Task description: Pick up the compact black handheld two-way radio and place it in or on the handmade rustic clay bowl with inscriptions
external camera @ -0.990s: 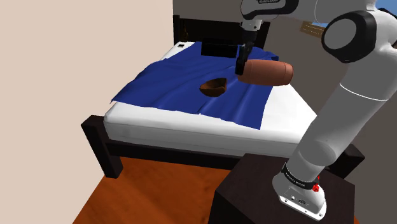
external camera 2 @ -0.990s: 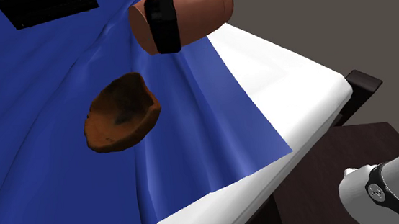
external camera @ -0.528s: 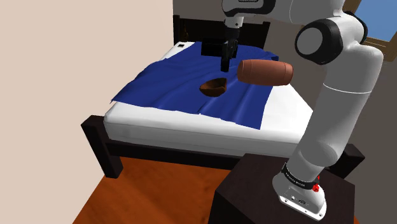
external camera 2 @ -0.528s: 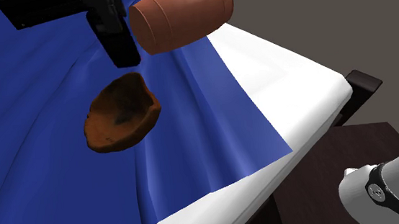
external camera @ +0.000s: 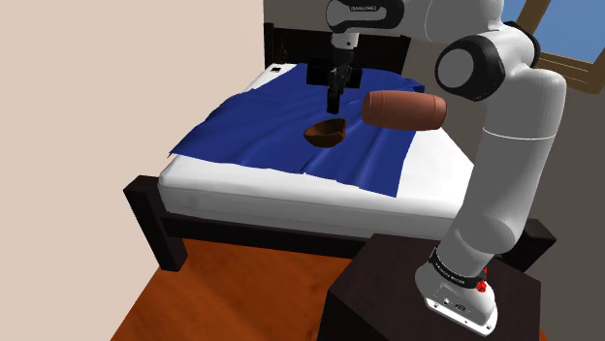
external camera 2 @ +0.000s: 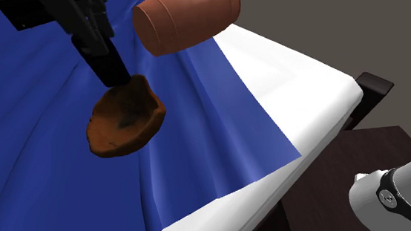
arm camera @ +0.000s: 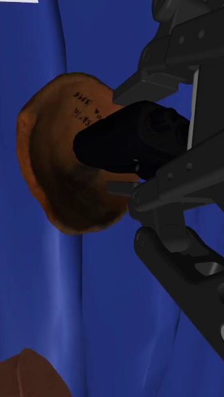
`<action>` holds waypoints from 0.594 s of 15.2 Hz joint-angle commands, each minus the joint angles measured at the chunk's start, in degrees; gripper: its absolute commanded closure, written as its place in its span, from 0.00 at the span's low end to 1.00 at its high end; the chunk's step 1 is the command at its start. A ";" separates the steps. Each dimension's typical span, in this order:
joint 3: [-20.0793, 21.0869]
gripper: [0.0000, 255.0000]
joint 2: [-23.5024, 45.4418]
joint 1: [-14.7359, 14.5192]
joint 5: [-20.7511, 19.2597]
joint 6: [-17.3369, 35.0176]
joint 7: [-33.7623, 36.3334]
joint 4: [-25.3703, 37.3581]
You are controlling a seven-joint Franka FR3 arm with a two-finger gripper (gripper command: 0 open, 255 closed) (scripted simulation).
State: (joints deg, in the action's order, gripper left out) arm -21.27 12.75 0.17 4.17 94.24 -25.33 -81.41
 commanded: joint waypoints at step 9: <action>0.18 1.00 -0.79 -0.52 -0.24 8.14 0.12 -8.83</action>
State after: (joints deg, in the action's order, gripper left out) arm -21.14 12.10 -0.25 3.96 101.52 -25.31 -89.29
